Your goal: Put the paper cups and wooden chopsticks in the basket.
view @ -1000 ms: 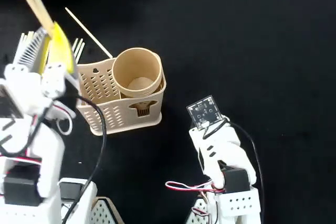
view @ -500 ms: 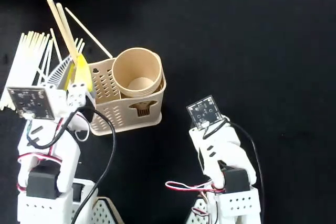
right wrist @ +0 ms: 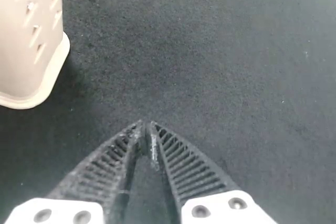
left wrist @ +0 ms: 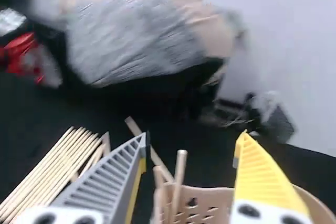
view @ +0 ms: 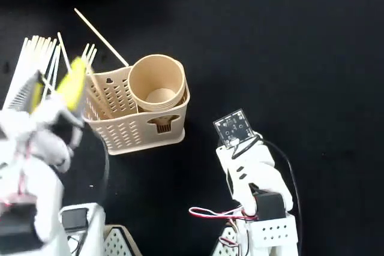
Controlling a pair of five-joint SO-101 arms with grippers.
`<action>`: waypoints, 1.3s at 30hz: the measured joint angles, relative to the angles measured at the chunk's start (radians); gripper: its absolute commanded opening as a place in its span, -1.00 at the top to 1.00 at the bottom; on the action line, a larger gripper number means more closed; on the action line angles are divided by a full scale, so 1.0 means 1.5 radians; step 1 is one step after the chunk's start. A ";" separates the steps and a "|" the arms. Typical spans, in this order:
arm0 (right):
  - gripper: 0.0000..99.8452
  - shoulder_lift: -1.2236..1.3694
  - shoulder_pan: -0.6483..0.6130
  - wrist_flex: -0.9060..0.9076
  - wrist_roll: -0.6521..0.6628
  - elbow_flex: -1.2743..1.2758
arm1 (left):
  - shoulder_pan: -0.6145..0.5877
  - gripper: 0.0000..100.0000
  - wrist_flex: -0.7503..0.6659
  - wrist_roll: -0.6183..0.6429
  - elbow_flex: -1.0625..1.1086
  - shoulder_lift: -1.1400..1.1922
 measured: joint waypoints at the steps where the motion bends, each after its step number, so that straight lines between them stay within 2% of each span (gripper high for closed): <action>1: 0.98 0.000 0.000 0.000 0.000 0.000 | -0.032 0.46 0.025 0.009 -0.037 0.046; 5: 0.98 0.000 0.000 0.000 0.000 0.000 | -0.137 0.46 0.100 0.053 -0.173 0.249; 8: 0.98 0.000 0.000 0.000 0.000 0.000 | -0.178 0.46 0.137 0.074 -0.255 0.406; 14: 0.98 0.000 0.000 0.000 0.000 0.000 | -0.184 0.45 0.160 0.080 -0.377 0.690; 18: 0.98 0.000 0.000 0.000 0.000 0.000 | -0.184 0.33 0.160 0.081 -0.454 0.848; 29: 0.98 0.000 0.000 0.000 0.000 0.000 | -0.184 0.25 0.163 0.080 -0.637 1.191; 33: 0.98 0.000 0.000 0.000 0.000 0.000 | -0.184 0.44 0.163 0.080 -0.719 1.297; 39: 0.98 0.000 0.000 0.000 0.000 0.000 | -0.182 0.95 0.158 0.080 -0.828 1.410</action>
